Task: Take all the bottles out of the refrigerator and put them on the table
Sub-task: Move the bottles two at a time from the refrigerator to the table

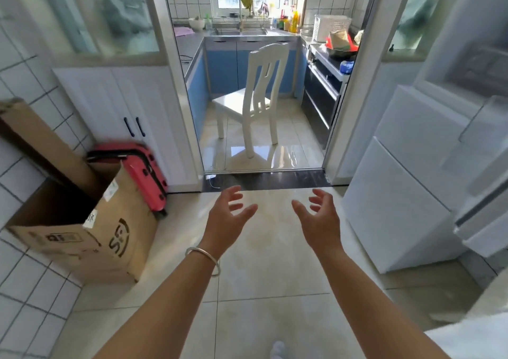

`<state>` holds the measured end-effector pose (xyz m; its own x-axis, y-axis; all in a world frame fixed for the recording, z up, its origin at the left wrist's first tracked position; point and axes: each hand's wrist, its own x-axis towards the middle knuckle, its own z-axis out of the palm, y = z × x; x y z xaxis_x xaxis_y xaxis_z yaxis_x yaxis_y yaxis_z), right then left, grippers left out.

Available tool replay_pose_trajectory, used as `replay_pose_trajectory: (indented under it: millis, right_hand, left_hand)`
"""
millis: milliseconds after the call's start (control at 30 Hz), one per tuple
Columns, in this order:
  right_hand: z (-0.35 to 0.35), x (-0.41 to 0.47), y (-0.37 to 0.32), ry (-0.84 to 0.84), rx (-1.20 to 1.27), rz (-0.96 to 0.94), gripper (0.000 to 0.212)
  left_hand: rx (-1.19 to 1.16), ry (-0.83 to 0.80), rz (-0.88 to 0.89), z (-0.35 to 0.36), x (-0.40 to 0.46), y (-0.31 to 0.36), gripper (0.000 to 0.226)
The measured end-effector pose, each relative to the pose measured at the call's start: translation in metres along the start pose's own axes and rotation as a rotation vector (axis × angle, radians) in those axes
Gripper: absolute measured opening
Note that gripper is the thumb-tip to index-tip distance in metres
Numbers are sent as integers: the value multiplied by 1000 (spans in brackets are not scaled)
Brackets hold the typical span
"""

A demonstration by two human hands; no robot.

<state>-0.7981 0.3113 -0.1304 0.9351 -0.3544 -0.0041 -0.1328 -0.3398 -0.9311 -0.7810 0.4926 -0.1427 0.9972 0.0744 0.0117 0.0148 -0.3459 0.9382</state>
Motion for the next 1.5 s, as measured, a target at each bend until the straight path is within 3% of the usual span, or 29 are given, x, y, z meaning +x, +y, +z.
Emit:
replay_pose_trajectory:
  millis: [300,600,833,1067,1267,1500]
  right_hand:
    - [-9,201,-19,108,85,82,48]
    - [-50,357,-40,264,75,56,49]
    - [-83,464,-30,332,139,140,53]
    - [-139,582,-14,602,150,231,54]
    - [-199,644,-6,825,144,264,52]
    - [-286,700,5,993,159,246,51]
  left_hand:
    - [40,-89,20,58,182,28,57]
    - [-36,-198,174,161,341,92,56]
    - [-34,-456,211,258,463,114,59]
    - [-99,-712,261,372,581,173,58]
    - [-88,-901,390,476,638,231,53]
    - [-137,-1004,473,588,654,287,47]
